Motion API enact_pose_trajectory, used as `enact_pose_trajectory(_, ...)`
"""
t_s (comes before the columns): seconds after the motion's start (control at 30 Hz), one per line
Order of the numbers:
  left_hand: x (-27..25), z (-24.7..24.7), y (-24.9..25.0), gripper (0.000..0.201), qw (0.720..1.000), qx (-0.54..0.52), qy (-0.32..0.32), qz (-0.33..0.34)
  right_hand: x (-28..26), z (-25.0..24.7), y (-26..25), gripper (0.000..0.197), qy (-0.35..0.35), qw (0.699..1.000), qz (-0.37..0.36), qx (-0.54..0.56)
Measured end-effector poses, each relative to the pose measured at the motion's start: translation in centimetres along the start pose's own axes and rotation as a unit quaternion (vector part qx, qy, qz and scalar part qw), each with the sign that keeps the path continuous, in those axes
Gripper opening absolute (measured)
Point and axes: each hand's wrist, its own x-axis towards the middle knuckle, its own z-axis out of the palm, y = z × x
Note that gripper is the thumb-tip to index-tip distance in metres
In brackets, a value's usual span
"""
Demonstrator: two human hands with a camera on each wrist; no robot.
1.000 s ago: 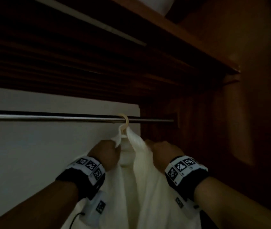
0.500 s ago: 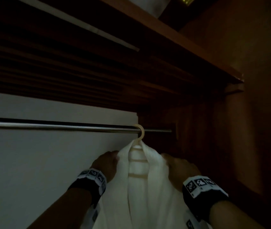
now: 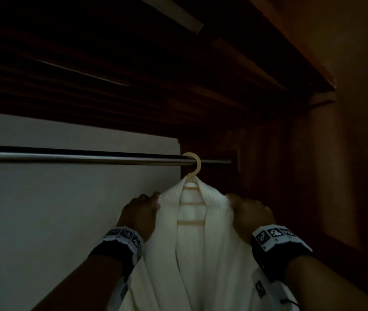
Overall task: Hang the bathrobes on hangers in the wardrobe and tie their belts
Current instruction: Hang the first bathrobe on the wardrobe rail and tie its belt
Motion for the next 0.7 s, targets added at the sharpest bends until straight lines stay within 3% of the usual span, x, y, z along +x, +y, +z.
enact_pose_trajectory(0.17, 0.1, 0.7, -0.9, 0.047, 1.0, 0.018, 0.012, 0.013, -0.7, 0.2, -0.7, 0.041, 0.023, 0.999, 0.026, 0.003)
enact_pose_trajectory(0.33, -0.3, 0.6, -2.4, 0.048, 1.0, 0.008, 0.001, 0.003, -1.9, 0.6, -1.0, 0.049, 0.03, 0.998, 0.049, -0.021)
enact_pose_trajectory(0.4, -0.1, 0.4, -2.9, 0.051, 1.0, 0.017, -0.009, 0.012, -2.4, 0.7, -1.1, 0.056, 0.021, 0.997, 0.071, -0.028)
enact_pose_trajectory(0.5, -0.9, 1.6, -2.7, 0.06, 0.999, 0.034, 0.041, 0.005, -4.3, 1.0, -1.7, 0.08, 0.012, 0.994, 0.081, -0.076)
enact_pose_trajectory(0.6, -3.8, 3.1, -0.5, 0.073, 0.998, -0.034, 0.052, -0.023, -8.8, 0.6, -1.9, 0.094, -0.04, 0.99, 0.068, -0.117)
enact_pose_trajectory(0.7, -7.9, 3.4, 4.7, 0.082, 0.993, -0.071, 0.071, 0.068, -14.9, -2.4, -0.4, 0.086, -0.086, 0.982, 0.102, -0.133)
